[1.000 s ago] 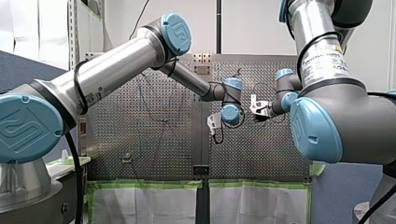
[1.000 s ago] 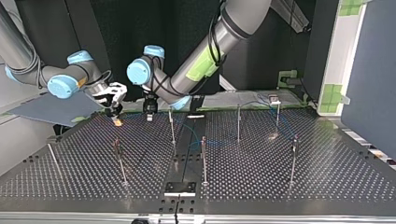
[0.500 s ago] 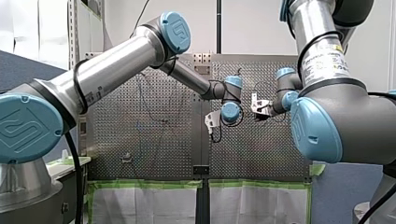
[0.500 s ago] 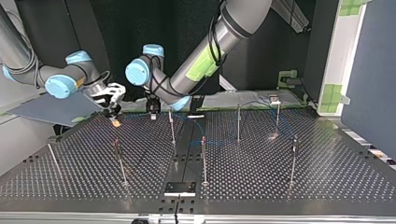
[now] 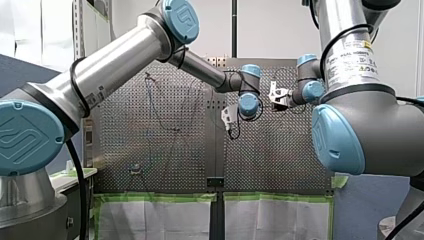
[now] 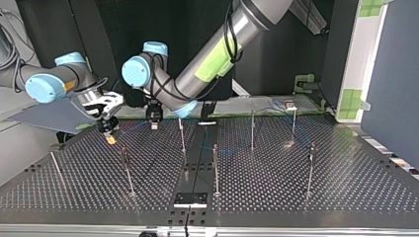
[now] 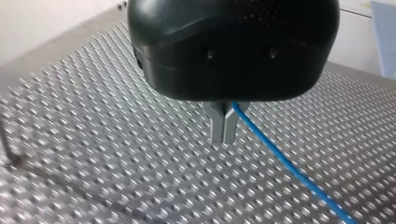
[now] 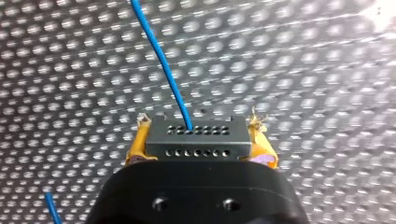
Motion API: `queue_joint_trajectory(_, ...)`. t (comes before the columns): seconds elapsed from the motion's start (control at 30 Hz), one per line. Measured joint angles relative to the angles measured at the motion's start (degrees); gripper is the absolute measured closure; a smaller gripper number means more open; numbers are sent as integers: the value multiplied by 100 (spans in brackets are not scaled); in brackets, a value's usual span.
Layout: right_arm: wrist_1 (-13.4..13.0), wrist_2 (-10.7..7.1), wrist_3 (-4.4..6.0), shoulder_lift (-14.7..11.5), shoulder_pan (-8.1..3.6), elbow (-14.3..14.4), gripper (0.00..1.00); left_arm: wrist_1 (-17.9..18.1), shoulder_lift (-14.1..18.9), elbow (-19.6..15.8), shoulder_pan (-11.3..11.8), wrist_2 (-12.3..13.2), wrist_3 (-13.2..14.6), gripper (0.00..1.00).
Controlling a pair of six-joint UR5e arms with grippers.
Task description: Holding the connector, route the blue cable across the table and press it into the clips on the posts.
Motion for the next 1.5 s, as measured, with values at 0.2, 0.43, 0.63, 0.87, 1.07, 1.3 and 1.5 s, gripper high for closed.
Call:
queue_joint_trajectory(0.2, 10, 0, 42, -207, 1, 0, 100, -75, 281, -1, -82, -39, 24, 100)
queue_joint_trajectory(0.43, 11, -5, 174, -510, -1, -49, 100, -162, 510, 2, -145, -232, 113, 100)
queue_joint_trajectory(0.63, 11, -8, 269, -692, -2, -82, 100, -157, 697, 1, -167, -254, 155, 100)
queue_joint_trajectory(0.87, 69, -9, 280, -836, 12, -170, 100, -77, 863, 47, -126, -231, 254, 100)
queue_joint_trajectory(1.07, 186, -9, 280, -892, 13, -321, 100, 58, 875, 168, -90, -174, 319, 100)
queue_joint_trajectory(1.3, 322, -9, 288, -901, 2, -492, 100, 222, 858, 252, 49, 100, 345, 100)
queue_joint_trajectory(1.5, 359, -10, 322, -902, 11, -622, 100, 334, 777, 259, 199, 374, 339, 100)
